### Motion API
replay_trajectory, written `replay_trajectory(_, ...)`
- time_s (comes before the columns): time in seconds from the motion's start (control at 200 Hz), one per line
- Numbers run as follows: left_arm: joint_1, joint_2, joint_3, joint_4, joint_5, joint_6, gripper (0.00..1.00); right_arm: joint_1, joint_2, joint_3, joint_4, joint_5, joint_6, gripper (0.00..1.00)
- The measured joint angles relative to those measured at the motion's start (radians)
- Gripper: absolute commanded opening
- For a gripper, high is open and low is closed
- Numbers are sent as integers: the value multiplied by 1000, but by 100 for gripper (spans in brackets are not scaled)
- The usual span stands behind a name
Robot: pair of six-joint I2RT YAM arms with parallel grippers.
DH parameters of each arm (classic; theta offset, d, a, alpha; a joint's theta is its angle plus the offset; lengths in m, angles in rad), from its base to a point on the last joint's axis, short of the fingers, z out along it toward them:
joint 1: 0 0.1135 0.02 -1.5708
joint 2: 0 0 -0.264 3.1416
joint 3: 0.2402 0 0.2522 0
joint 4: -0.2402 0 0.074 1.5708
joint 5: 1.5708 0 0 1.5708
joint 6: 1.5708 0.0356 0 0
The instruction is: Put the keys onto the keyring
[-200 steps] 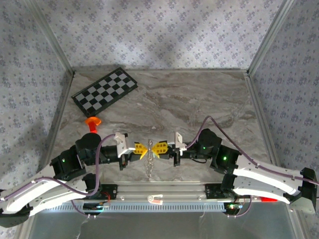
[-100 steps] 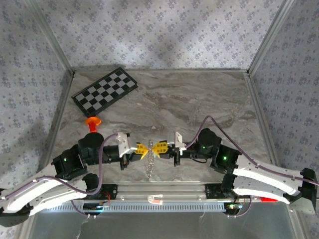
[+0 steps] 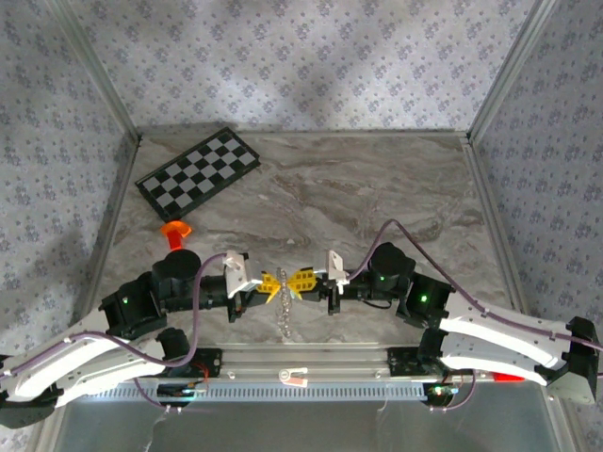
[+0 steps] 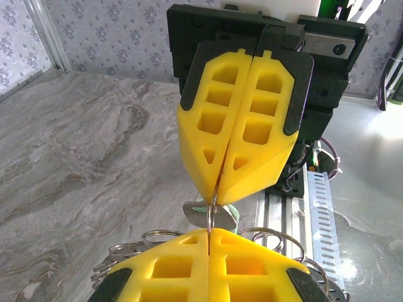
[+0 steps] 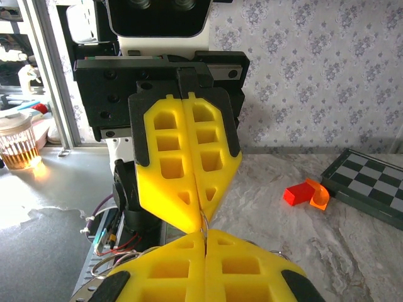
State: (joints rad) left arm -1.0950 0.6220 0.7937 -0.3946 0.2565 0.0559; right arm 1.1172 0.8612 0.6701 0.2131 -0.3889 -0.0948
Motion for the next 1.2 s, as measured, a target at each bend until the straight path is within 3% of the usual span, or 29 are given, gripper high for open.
replay_trajectory(1.199, 0, 22, 0, -22, -2, 0, 0, 3, 17, 9, -15, -14, -11, 0)
